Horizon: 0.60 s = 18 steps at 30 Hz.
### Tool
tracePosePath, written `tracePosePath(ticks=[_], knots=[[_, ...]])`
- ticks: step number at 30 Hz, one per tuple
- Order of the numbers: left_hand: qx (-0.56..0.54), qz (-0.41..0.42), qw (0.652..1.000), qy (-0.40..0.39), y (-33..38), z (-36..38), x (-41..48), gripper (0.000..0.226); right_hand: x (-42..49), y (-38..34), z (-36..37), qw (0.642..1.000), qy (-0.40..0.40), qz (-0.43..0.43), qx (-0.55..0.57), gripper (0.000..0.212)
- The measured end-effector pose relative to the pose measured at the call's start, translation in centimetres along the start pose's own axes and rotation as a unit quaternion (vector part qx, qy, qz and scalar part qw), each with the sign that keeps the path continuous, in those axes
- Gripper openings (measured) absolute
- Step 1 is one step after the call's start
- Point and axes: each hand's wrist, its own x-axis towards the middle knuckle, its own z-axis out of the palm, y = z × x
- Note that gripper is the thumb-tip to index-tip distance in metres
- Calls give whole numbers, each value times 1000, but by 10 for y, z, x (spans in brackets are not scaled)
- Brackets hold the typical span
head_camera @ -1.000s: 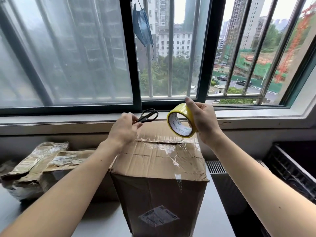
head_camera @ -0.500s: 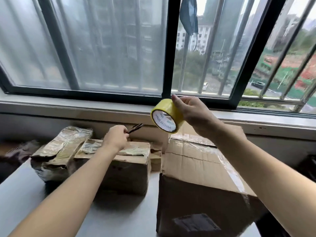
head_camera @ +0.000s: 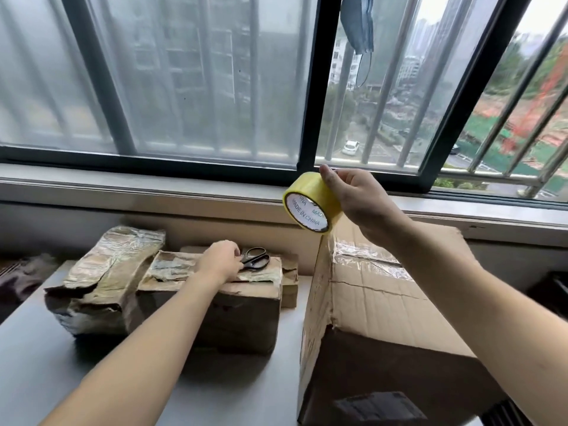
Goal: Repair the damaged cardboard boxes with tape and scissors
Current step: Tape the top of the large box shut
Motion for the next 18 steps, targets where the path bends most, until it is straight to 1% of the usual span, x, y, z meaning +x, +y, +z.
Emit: tracePosePath(ticks=[3,5,7,8,9,10,11,12,13,14,16,18], knots=[[-48,39,997,48,27,-40,-3,19,0,0,-1,1000,10,3,1,60],[-137,85,982,95,56,-71,-12,19,-2,-1,-2,1000,15,2,7,51],[-268,122,948,120,89,-101,-27,24,-6,-3,-6,1000,22,0,19,38],[-339,141,923,111,104,-113,-34,28,-8,-3,-8,999,26,-3,22,35],[-397,164,899,83,118,-123,-42,36,-11,-4,-12,999,29,-7,23,34],[-433,186,881,42,132,-130,-51,50,-14,-3,-16,999,29,-11,25,36],[-434,207,877,1,143,-134,-58,63,-18,-2,-20,999,27,-14,31,40],[-409,229,883,-31,154,-135,-66,74,-22,-1,-25,998,27,-19,45,40],[-373,251,892,-49,162,-133,-73,79,-27,0,-30,997,27,-22,67,37],[-345,273,896,-53,169,-129,-77,79,-31,1,-36,995,29,-24,88,33],[-330,301,894,-39,182,-122,-84,80,-38,7,-48,994,35,-29,104,30],[-301,326,896,-7,192,-117,-89,92,-44,15,-61,993,36,-43,106,27]])
